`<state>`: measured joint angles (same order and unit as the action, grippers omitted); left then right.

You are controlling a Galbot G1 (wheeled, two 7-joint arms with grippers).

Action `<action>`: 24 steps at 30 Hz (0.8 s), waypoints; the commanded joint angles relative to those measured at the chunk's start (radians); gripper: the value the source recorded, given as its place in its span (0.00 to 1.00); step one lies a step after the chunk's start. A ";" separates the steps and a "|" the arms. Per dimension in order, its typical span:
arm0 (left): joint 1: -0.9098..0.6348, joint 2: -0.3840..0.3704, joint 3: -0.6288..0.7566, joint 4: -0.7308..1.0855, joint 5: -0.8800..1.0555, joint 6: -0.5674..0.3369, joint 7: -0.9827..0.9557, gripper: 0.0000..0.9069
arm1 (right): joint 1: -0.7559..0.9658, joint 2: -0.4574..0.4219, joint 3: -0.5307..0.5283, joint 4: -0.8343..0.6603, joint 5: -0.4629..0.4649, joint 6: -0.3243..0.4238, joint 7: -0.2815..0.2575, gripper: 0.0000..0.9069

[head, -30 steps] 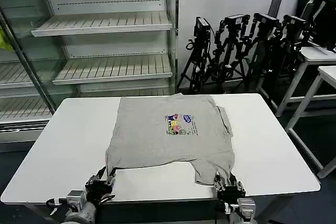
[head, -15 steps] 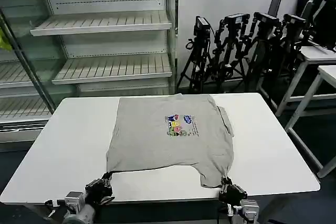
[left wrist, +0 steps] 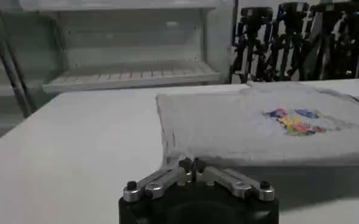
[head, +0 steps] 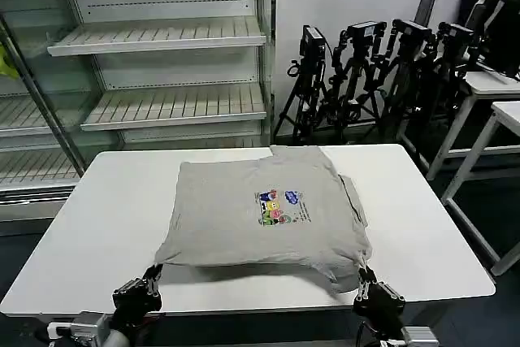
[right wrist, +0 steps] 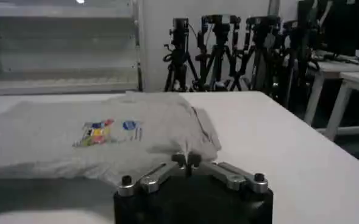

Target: Fold and organize the clothes.

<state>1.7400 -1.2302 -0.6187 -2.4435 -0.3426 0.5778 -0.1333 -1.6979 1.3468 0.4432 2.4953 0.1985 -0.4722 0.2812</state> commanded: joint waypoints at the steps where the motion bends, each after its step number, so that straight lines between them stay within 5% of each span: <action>1: -0.122 0.088 0.012 0.051 -0.006 -0.002 0.004 0.02 | 0.173 -0.026 0.004 -0.072 0.056 0.029 0.015 0.00; 13: -0.390 0.213 0.106 0.325 -0.038 -0.002 0.012 0.02 | 0.508 -0.126 -0.069 -0.386 0.158 -0.030 0.028 0.00; 24: -0.579 0.247 0.206 0.490 -0.035 -0.002 0.013 0.02 | 0.713 -0.154 -0.132 -0.593 0.182 -0.077 0.021 0.00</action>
<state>1.3572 -1.0299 -0.4926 -2.1298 -0.3765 0.5764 -0.1200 -1.1579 1.2210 0.3401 2.0592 0.3502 -0.5310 0.2997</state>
